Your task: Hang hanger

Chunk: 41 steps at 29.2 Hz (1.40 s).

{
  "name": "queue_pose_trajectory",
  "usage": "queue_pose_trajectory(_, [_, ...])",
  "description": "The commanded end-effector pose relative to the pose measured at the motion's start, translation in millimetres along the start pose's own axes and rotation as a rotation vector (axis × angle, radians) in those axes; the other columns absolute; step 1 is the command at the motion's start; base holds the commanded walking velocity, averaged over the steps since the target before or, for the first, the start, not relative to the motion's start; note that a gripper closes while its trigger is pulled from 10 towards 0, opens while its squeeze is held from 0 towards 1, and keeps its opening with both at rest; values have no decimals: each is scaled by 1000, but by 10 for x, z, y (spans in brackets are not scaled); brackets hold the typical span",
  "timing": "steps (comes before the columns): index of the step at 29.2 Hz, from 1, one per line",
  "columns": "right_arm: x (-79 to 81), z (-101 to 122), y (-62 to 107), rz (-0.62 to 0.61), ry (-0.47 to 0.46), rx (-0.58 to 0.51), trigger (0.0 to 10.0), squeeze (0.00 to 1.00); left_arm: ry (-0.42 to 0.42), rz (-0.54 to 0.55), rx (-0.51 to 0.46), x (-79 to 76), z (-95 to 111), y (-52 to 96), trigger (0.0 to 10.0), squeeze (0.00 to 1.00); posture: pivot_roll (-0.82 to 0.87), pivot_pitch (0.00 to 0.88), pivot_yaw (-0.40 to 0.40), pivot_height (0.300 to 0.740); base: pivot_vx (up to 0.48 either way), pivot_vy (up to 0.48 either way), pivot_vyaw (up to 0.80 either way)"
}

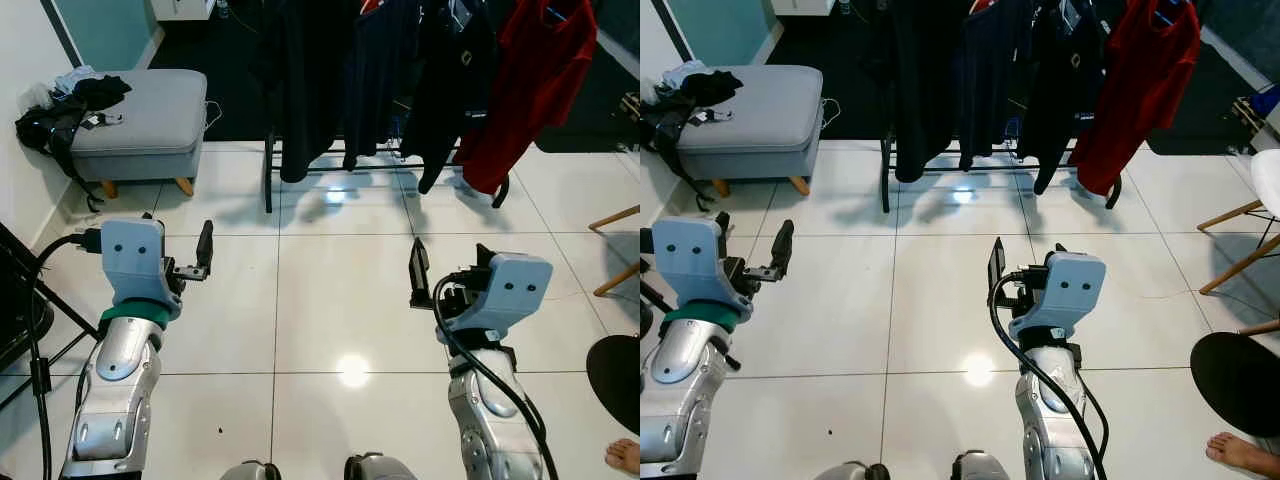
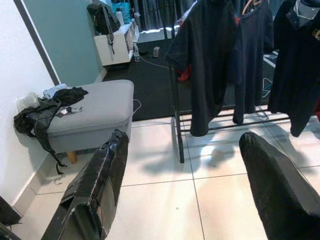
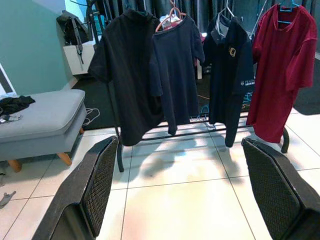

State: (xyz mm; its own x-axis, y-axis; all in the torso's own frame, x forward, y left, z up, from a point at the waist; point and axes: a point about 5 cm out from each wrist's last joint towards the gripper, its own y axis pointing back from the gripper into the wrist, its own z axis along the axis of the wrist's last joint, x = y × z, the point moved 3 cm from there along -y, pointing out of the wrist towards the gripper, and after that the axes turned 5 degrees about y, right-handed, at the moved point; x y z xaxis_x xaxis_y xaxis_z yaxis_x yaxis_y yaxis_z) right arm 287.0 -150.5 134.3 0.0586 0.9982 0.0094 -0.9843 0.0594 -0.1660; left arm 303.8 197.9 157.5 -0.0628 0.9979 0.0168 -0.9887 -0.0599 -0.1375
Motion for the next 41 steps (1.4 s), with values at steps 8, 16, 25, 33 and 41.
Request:
queue_pose_trajectory(8, [158, 49, -872, 59, 106, 101, 10000, 0, 23, -13, 141, -216, -176, -592, 10000, 0, 16, 33, -11, 740, 0, 0, 0])
queue_pose_trajectory(16, [153, 70, -858, 69, 111, 83, 10000, 0, 26, -15, 138, -224, -170, -592, 10000, 0, 12, 34, -11, 740, 0, 0, 0])
queue_pose_trajectory(25, [206, -53, -842, 86, 98, 110, 10000, 0, -5, -23, 71, -217, -148, -578, 10000, 0, 8, 35, -15, 740, 0, 0, 0])
queue_pose_trajectory(33, [200, -84, -641, 82, 91, 99, 10000, 0, 14, -49, 81, -283, -198, -374, 10000, 0, 6, 34, -14, 740, 0, 0, 0])
queue_pose_trajectory(41, [154, -49, -553, 63, 114, 79, 10000, 0, 24, -103, 80, -458, -204, -243, 10000, 0, -1, 26, -16, 740, 0, 0, 0])
